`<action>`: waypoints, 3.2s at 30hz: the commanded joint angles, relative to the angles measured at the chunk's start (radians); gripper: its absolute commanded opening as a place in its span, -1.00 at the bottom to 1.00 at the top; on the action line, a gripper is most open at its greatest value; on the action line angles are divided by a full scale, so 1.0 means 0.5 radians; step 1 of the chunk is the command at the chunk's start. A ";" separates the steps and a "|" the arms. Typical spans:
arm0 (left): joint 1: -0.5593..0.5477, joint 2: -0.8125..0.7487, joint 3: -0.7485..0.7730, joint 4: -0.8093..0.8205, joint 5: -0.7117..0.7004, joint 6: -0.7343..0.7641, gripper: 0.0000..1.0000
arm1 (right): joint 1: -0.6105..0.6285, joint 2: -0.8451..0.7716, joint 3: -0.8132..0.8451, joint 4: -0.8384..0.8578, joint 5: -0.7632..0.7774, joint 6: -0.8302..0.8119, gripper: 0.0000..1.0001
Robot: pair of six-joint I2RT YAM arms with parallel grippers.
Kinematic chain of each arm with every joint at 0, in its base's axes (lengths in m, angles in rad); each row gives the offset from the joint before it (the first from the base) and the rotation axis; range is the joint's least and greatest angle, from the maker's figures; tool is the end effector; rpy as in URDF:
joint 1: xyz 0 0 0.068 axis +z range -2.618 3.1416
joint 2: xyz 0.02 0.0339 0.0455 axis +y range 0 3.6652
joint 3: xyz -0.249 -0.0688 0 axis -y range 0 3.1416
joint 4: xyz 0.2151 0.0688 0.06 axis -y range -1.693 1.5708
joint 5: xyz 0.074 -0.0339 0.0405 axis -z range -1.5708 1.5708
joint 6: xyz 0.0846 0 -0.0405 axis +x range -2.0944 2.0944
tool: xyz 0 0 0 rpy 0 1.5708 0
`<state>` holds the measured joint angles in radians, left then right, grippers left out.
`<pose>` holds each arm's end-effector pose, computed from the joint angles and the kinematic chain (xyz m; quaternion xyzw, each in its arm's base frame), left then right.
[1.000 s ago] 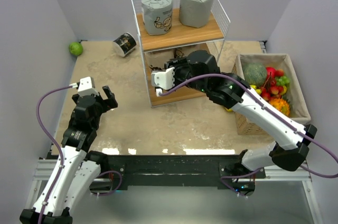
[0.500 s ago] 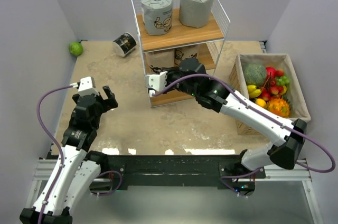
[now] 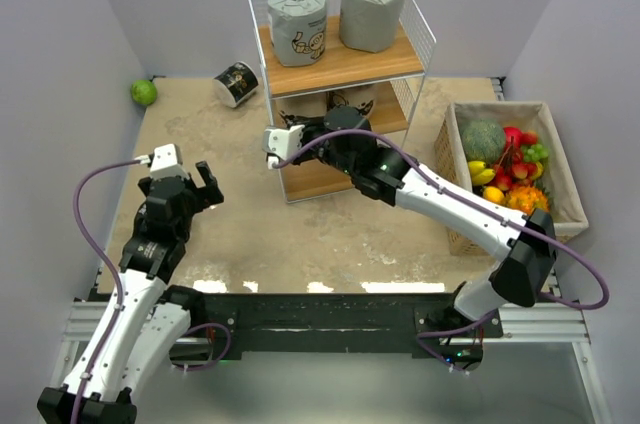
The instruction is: Place and organize the paper towels onto the shelf
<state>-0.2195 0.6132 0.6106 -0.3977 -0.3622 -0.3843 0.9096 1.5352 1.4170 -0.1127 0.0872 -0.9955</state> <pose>0.1750 -0.0083 0.2566 -0.1666 0.8090 -0.0182 0.5634 0.2428 0.3000 0.3603 -0.6225 0.4760 -0.0608 0.6183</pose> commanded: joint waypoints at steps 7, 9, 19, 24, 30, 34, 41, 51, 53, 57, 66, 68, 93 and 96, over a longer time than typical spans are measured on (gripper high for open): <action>-0.009 0.178 0.101 -0.177 -0.419 -0.394 1.00 | -0.055 -0.131 -0.002 0.094 -0.024 0.125 -0.36; -0.006 0.249 0.144 -0.244 -0.460 -0.504 1.00 | -0.025 -0.199 0.031 -0.038 -0.097 0.257 -0.29; 0.626 0.565 0.356 -0.524 -0.509 -0.689 1.00 | 0.117 -0.867 -0.352 -0.113 -0.456 1.051 0.21; 0.779 0.853 0.577 -0.741 -0.732 -0.903 1.00 | 0.199 -1.082 -0.649 0.078 -0.604 1.328 0.49; 0.930 1.028 0.506 -0.653 -0.478 -0.897 1.00 | 0.279 -1.159 -0.797 0.146 -0.573 1.442 0.60; 0.930 1.056 0.451 -0.625 -0.491 -0.925 1.00 | 0.282 -1.184 -0.827 0.109 -0.448 1.476 0.59; 0.927 1.133 0.282 -0.512 -0.154 -0.812 1.00 | 0.282 -1.168 -0.922 0.167 -0.191 1.790 0.54; 0.470 0.823 0.113 -0.729 0.224 -1.093 0.88 | 0.282 -1.236 -1.168 0.210 0.255 2.264 0.38; 0.332 0.750 0.068 -0.748 0.285 -1.222 0.83 | 0.282 -1.239 -1.199 0.204 0.395 2.386 0.36; 0.145 0.602 -0.024 -0.781 0.466 -1.443 0.76 | 0.282 -1.227 -1.232 0.201 0.543 2.564 0.34; -0.125 0.501 0.214 -0.784 0.412 -1.477 0.91 | 0.304 -0.954 -1.294 0.400 0.455 3.383 0.27; -0.125 0.507 0.291 -0.840 0.332 -1.443 0.94 | 0.359 -0.862 -1.318 0.498 0.464 3.585 0.25; 0.046 1.010 0.448 -0.674 -0.212 -0.986 0.98 | 0.807 0.270 -1.150 1.551 0.973 4.421 0.29; 0.059 0.952 0.365 -0.616 -0.055 -0.980 0.97 | 0.807 0.329 -1.116 1.591 1.001 4.442 0.28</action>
<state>-0.2016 1.1240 0.8169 -0.7612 -0.4622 -0.8856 1.3037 1.6882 0.8062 0.5617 0.5095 1.1843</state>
